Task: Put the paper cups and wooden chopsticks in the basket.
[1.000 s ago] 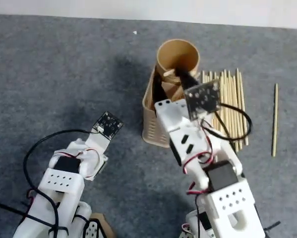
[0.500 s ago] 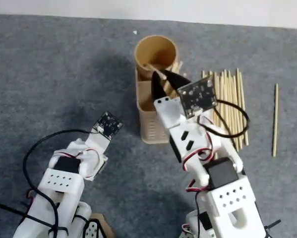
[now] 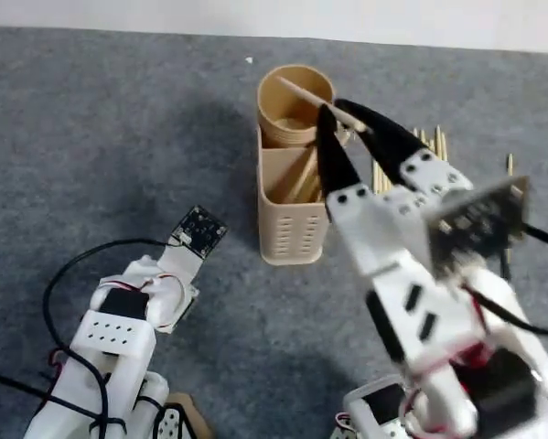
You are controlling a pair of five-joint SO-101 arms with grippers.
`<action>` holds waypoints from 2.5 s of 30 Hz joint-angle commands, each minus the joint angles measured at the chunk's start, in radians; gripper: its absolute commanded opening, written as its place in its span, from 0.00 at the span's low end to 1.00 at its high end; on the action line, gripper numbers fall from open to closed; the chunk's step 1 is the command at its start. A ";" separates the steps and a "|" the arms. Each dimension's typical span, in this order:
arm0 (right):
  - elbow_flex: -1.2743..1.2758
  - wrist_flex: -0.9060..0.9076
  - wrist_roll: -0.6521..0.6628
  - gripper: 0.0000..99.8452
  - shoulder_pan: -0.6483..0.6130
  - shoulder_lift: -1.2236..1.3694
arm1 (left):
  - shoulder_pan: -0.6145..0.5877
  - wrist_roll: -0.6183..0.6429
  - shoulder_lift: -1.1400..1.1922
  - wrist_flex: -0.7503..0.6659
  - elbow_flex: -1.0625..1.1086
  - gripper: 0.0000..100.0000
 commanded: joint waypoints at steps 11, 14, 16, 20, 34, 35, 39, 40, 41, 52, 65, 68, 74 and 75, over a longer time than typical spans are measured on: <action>0.148 0.194 0.021 0.00 -0.004 0.007 | 0.016 -0.008 -0.007 -0.014 -0.005 0.13; 0.234 0.168 0.021 0.01 -0.004 0.005 | 0.015 -0.008 -0.007 -0.014 -0.005 0.13; 0.266 0.165 0.021 0.01 -0.004 0.005 | 0.015 -0.008 -0.007 -0.014 -0.005 0.13; 0.246 0.166 0.021 0.09 -0.002 -0.002 | 0.015 -0.008 -0.007 -0.014 -0.005 0.13; -0.081 0.300 0.032 0.33 0.386 0.134 | 0.015 -0.008 -0.007 -0.014 -0.005 0.13; -0.108 0.338 0.063 0.33 0.440 0.193 | 0.015 -0.008 -0.007 -0.012 -0.005 0.13; -0.208 0.430 0.115 0.33 0.653 0.464 | 0.015 -0.008 -0.007 -0.012 -0.005 0.13; -0.223 0.427 0.117 0.33 0.702 0.530 | 0.015 -0.008 -0.007 -0.012 -0.005 0.13; -0.242 0.426 0.117 0.33 0.743 0.601 | 0.015 -0.008 -0.007 -0.012 -0.005 0.13; -0.278 0.367 0.255 0.33 0.788 1.257 | 0.015 -0.008 -0.007 -0.012 -0.005 0.13; -0.278 0.231 0.293 0.32 0.748 1.503 | 0.015 -0.008 -0.007 -0.014 -0.005 0.13; -0.278 0.183 0.292 0.27 0.774 1.512 | 0.015 -0.008 -0.007 -0.014 -0.004 0.13; -0.323 0.239 0.295 0.25 0.791 1.478 | 0.015 -0.008 -0.005 -0.015 -0.004 0.13; -0.338 0.265 0.295 0.25 0.789 1.465 | 0.015 -0.008 -0.005 -0.015 -0.004 0.13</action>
